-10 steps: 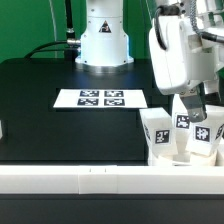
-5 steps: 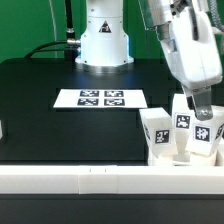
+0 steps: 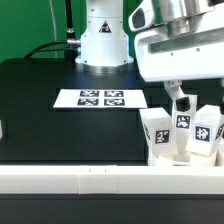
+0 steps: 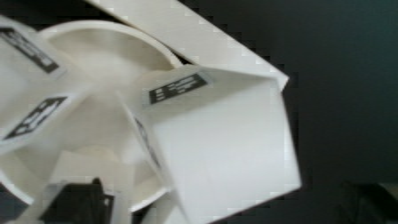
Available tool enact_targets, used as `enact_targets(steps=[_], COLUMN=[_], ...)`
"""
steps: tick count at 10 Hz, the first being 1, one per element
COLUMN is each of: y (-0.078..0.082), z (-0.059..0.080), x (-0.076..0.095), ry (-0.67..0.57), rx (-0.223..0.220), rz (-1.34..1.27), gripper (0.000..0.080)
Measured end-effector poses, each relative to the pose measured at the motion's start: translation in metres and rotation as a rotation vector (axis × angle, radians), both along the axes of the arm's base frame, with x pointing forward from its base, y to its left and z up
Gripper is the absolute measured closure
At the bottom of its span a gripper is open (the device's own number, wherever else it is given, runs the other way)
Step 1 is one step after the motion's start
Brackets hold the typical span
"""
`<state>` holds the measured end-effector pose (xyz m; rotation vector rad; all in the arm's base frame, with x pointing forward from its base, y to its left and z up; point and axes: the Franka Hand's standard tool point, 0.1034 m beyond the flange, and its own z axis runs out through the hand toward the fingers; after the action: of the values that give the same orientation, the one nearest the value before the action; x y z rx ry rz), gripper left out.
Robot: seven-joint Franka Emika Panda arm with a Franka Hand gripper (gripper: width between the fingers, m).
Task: Assemble stool
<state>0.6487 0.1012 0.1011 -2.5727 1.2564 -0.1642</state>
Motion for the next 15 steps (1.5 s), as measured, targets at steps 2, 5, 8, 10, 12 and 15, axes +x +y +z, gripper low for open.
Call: enact_targets(steps=[2, 5, 8, 10, 12, 15], y=[-0.001, -0.002, 0.007, 0.011, 0.013, 0.007], z=[0.0, 0.0, 0.003, 0.003, 0.0, -0.001], x=[0.001, 0.001, 0.002, 0.002, 0.0, 0.001], ry=[-0.025, -0.069, -0.131, -0.189, -0.209, -0.219], rx=[-0.031, -0.092, -0.226, -0.295, -0.36, -0.421], rz=[0.113, 0.344, 0.724, 1.014, 1.174, 1.37], gripper=[0.0151, 0.0151, 0.0151, 0.0151, 0.0151, 0.0151])
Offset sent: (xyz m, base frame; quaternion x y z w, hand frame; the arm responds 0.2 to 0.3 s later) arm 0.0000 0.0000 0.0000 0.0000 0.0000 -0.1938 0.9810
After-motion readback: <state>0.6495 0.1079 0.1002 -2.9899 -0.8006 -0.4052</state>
